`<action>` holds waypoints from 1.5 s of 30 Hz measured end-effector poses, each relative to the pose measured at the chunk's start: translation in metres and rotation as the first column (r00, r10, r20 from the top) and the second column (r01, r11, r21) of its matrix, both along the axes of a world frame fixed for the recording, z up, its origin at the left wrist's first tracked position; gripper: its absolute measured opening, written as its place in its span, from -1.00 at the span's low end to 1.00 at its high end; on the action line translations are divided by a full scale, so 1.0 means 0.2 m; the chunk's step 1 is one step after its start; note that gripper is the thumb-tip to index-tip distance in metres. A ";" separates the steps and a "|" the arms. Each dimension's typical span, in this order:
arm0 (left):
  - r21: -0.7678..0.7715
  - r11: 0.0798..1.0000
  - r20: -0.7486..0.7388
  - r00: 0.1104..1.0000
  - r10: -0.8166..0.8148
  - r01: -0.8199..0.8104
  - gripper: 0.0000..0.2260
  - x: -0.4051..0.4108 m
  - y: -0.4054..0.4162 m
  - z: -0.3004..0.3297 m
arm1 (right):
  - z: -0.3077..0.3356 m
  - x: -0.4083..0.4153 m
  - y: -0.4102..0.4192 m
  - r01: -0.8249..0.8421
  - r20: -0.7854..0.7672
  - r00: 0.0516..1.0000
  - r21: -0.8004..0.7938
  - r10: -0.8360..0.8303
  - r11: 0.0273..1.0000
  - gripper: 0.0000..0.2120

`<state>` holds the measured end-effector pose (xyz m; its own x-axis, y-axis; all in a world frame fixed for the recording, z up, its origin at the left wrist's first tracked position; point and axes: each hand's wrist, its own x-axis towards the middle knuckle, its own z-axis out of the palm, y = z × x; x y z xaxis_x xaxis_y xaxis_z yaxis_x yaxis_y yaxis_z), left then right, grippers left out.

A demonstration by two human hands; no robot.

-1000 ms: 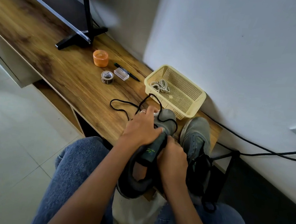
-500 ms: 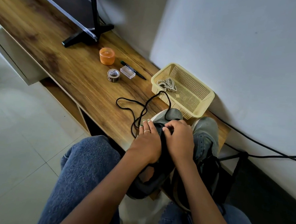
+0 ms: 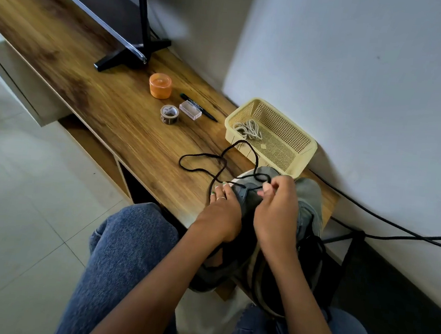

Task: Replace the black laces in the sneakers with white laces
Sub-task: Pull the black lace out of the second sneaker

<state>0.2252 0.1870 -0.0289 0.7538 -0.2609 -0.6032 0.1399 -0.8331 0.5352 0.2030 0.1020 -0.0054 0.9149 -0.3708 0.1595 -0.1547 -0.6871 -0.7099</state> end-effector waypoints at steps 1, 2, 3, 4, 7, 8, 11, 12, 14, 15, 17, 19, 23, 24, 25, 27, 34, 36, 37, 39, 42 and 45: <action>-0.004 1.000 -0.003 1.000 0.004 -0.004 -0.30 0.00 0.00 0.00 | 0.03 0.00 0.00 0.010 0.014 1.000 0.035 -0.010 0.999 -0.90; -0.005 1.000 -0.003 1.000 0.006 -0.006 -0.31 0.00 0.00 0.01 | 0.07 0.00 0.00 0.017 0.020 1.000 0.082 -0.019 0.996 -0.91; -0.005 1.000 0.000 1.000 0.009 -0.009 -0.31 0.00 0.00 0.01 | 0.11 0.00 0.00 0.019 0.023 0.999 0.128 -0.022 0.992 -0.92; -0.005 1.000 0.009 1.000 0.014 -0.014 -0.31 0.00 0.01 0.02 | 0.16 -0.01 0.00 0.019 0.030 0.999 0.156 -0.024 0.988 -0.94; -0.015 1.000 0.025 0.999 0.022 -0.021 -0.35 0.00 0.02 0.02 | 0.30 -0.03 0.00 0.003 0.110 0.994 0.213 -0.027 0.977 -0.96; -0.019 1.000 0.026 0.999 0.021 -0.021 -0.36 0.00 0.02 0.02 | 0.35 -0.03 0.00 -0.001 0.158 0.987 0.244 -0.039 0.970 -0.96; -0.020 1.000 0.032 0.999 0.013 -0.012 -0.37 -0.01 0.03 0.02 | 0.45 -0.04 -0.03 0.023 0.292 0.949 0.323 -0.123 0.946 -0.90; -0.020 1.000 0.031 0.999 0.009 -0.008 -0.37 -0.01 0.03 0.02 | 0.45 -0.04 -0.04 0.049 0.305 0.940 0.325 -0.154 0.944 -0.88; -0.010 1.000 0.025 1.000 0.007 -0.007 -0.34 -0.01 0.02 0.02 | 0.42 -0.03 -0.09 0.104 0.272 0.948 0.223 -0.164 0.969 -0.91; -0.003 1.000 0.018 1.000 0.011 -0.011 -0.33 -0.01 0.02 0.02 | 0.39 -0.02 -0.11 0.123 0.219 0.965 0.108 -0.144 0.987 -0.93; 0.012 1.000 0.010 1.000 0.018 -0.018 -0.31 0.00 0.01 0.03 | 0.33 0.00 -0.17 0.115 0.037 0.993 -0.137 -0.111 0.984 -0.93; 0.024 0.999 0.006 1.000 0.024 -0.024 -0.30 0.00 0.01 0.03 | 0.28 0.01 -0.20 0.083 -0.122 0.985 -0.286 -0.122 0.955 -0.92; 0.034 0.999 0.007 1.000 0.017 -0.018 -0.30 0.00 0.01 0.03 | 0.20 0.04 -0.14 0.030 -0.120 0.990 -0.292 -0.068 0.956 -0.87; 0.033 0.999 0.011 1.000 0.016 -0.016 -0.30 0.00 0.01 0.03 | 0.17 0.05 -0.11 -0.026 -0.143 0.990 -0.266 -0.013 0.964 -0.90; 0.029 0.999 0.016 1.000 0.016 -0.016 -0.31 0.00 0.01 0.03 | 0.14 0.07 -0.08 -0.092 -0.177 0.983 -0.260 0.046 0.961 -0.93; 0.018 1.000 0.029 0.999 0.019 -0.020 -0.35 0.00 0.01 0.03 | 0.08 0.09 -0.04 -0.210 -0.282 0.952 -0.329 0.116 0.921 -0.96; 0.012 1.000 0.042 0.999 0.011 -0.012 -0.35 0.00 0.01 0.03 | -0.02 0.11 -0.01 -0.279 -0.374 0.924 -0.525 0.076 0.804 -0.90; 0.019 1.000 0.045 0.999 0.016 -0.017 -0.35 -0.01 0.01 0.03 | -0.02 0.11 -0.02 -0.282 -0.374 0.924 -0.519 0.082 0.807 -0.90; 0.022 1.000 0.047 0.999 0.017 -0.018 -0.36 -0.01 0.01 0.03 | -0.02 0.11 -0.02 -0.293 -0.387 0.918 -0.505 0.091 0.812 -0.91; 0.022 0.999 0.053 0.998 0.024 -0.025 -0.36 -0.01 0.01 0.03 | 0.00 0.11 -0.02 -0.303 -0.395 0.912 -0.468 0.110 0.830 -0.91; 0.022 0.999 0.069 0.997 0.043 -0.045 -0.38 0.00 0.01 0.05 | 0.05 0.08 -0.01 -0.268 -0.368 0.923 -0.402 0.114 0.875 -0.88; 0.022 0.997 0.062 0.995 0.075 -0.076 -0.37 0.00 0.02 0.06 | 0.15 0.02 -0.02 -0.235 -0.371 0.920 -0.273 0.124 0.933 -0.87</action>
<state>0.2256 0.1902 -0.0163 0.8061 -0.1876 -0.5613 0.1706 -0.8345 0.5240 0.2068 0.0988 0.0256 0.9792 -0.1788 -0.0963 -0.2023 -0.9005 -0.3849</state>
